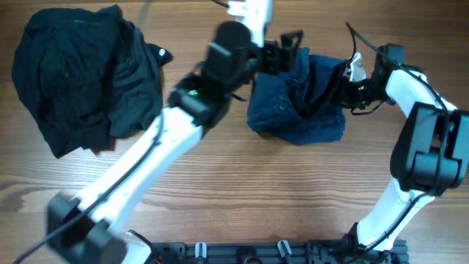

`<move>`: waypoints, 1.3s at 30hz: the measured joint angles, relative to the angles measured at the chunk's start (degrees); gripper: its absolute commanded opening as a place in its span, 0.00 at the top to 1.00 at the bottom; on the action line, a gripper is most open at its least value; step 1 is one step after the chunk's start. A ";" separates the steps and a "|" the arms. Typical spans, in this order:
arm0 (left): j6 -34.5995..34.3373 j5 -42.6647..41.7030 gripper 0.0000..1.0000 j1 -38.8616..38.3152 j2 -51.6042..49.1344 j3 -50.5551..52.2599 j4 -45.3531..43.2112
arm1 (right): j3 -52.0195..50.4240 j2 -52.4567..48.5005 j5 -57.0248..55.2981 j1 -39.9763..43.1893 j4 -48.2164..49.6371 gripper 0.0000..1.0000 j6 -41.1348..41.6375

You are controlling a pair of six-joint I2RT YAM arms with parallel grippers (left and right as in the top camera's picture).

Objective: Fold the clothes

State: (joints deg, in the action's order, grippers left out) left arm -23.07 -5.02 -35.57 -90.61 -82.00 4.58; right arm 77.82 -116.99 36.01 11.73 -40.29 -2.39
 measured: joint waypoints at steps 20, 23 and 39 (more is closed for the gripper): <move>0.02 -0.42 0.11 15.10 3.45 -0.13 23.30 | 6.14 27.06 -10.45 -9.62 -12.52 0.30 7.08; 0.00 -0.39 0.10 15.10 3.45 -0.13 24.22 | 6.12 23.43 -13.94 -14.71 -13.84 0.30 10.16; 0.02 0.68 0.10 15.10 3.45 -0.13 26.60 | 6.12 14.86 -21.09 -21.44 -7.78 0.92 19.56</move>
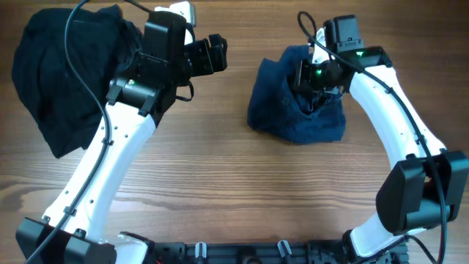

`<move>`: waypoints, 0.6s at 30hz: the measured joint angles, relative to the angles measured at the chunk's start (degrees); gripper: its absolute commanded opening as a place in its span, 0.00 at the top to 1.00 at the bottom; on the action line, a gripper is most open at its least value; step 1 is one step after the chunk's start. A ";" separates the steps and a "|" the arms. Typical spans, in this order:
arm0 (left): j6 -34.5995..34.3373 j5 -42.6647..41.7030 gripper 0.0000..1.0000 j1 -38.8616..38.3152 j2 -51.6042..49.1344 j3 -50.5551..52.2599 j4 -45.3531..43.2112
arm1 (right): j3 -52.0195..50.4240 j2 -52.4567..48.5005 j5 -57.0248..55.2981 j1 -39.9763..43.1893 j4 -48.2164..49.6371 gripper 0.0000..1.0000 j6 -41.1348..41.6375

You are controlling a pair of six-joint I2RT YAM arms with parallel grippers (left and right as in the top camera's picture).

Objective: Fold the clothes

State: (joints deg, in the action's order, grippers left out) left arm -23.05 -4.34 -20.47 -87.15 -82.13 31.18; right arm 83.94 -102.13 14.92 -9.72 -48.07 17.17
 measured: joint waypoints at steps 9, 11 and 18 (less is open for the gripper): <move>-0.02 0.02 0.10 0.00 0.00 0.00 0.31 | 0.00 0.00 -0.04 0.00 0.50 0.96 0.63; -0.02 0.02 0.09 0.00 0.00 0.00 0.39 | 0.00 0.00 -0.04 0.00 0.46 0.96 0.63; 0.00 0.02 0.10 0.00 0.00 0.00 0.57 | 0.00 3.98 0.02 2.40 -2.16 0.96 1.25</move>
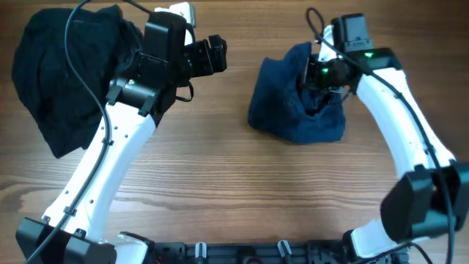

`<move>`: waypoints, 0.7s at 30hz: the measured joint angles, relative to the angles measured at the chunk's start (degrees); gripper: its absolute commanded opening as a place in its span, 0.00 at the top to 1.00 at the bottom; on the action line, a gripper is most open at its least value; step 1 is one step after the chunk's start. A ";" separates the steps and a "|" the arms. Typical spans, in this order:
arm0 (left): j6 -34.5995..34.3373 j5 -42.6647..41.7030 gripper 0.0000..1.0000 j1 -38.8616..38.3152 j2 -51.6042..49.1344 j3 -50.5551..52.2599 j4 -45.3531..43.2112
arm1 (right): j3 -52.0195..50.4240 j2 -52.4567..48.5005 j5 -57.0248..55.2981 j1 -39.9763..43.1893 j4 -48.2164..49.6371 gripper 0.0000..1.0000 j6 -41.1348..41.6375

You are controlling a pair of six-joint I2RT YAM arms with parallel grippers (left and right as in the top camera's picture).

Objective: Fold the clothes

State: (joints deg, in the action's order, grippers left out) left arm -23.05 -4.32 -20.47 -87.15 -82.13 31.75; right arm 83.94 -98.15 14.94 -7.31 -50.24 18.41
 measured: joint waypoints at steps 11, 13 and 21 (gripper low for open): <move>0.00 0.00 0.09 0.00 0.00 0.00 0.17 | 0.00 1.20 -1.92 13.68 -5.97 0.66 -4.17; 0.00 0.00 0.09 0.00 0.00 0.00 0.39 | -0.02 -1.77 -2.21 14.19 -6.99 0.36 -5.29; -0.02 0.00 0.09 0.00 0.00 0.00 1.36 | 3.72 -6.60 -3.69 18.23 -13.42 0.59 -5.27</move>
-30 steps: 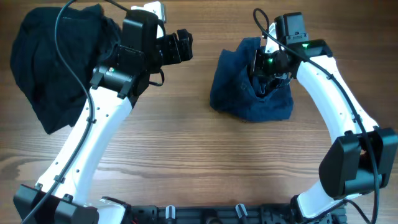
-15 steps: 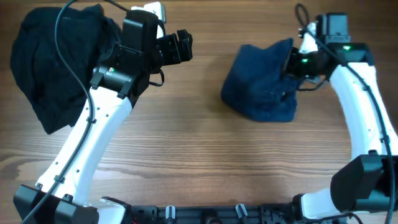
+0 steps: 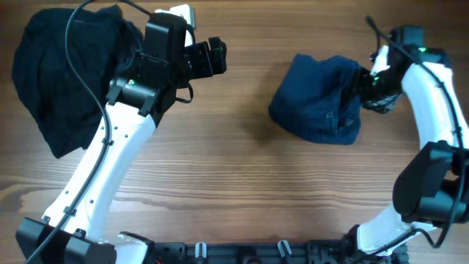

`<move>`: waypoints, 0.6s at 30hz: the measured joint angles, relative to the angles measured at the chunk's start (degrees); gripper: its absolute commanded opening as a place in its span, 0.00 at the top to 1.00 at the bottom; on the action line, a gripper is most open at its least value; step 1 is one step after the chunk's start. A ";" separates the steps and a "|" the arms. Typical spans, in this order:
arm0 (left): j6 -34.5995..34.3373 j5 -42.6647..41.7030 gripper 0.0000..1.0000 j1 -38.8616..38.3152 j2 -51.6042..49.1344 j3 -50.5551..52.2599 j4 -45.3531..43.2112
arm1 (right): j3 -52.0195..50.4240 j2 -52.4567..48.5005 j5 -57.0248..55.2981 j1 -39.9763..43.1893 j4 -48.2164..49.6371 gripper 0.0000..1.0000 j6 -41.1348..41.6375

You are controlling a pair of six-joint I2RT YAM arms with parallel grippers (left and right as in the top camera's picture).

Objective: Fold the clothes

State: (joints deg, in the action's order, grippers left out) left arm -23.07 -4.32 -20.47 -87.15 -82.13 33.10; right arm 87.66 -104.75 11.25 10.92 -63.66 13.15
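Note:
A dark blue garment (image 3: 316,103) lies bunched in a rough fold right of the table's centre. My right gripper (image 3: 364,82) is at its right edge, shut on the cloth there; the fingertips are partly buried in the fabric. My left gripper (image 3: 217,57) hovers over bare wood at the upper middle, open and holding nothing, well left of the blue garment. A heap of black clothes (image 3: 69,73) fills the upper left corner, behind the left arm.
The wooden table (image 3: 242,191) shows bare boards along the front and between the two piles. The left arm (image 3: 110,161) runs diagonally from the lower left. A black rail (image 3: 278,253) lines the near edge.
The right gripper has moved to the right and the blue garment has shifted right with it, now lying flatter. The left arm has not moved.
At first both grippers were at the blue garment, the left at its upper left edge, the right at its right side. Then the left gripper stood back over bare wood, open, while the right one was over the garment's top. Now the garment sits farther right.

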 measured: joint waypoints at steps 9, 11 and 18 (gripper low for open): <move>0.02 0.00 0.09 0.00 -0.28 0.00 0.02 | 13.35 5.25 7.63 -1.46 -1.70 0.96 -2.97; 0.02 0.00 0.08 0.00 -0.39 0.00 0.04 | 12.76 4.48 9.09 -3.04 -1.95 0.96 -3.17; 0.00 0.00 0.08 0.00 -0.39 0.00 0.04 | 1.53 -0.35 13.11 -5.49 0.72 0.96 -5.81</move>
State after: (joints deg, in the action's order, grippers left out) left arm -23.07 -4.32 -20.47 -87.55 -82.13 33.15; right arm 89.19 -105.10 24.36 5.43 -62.94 7.33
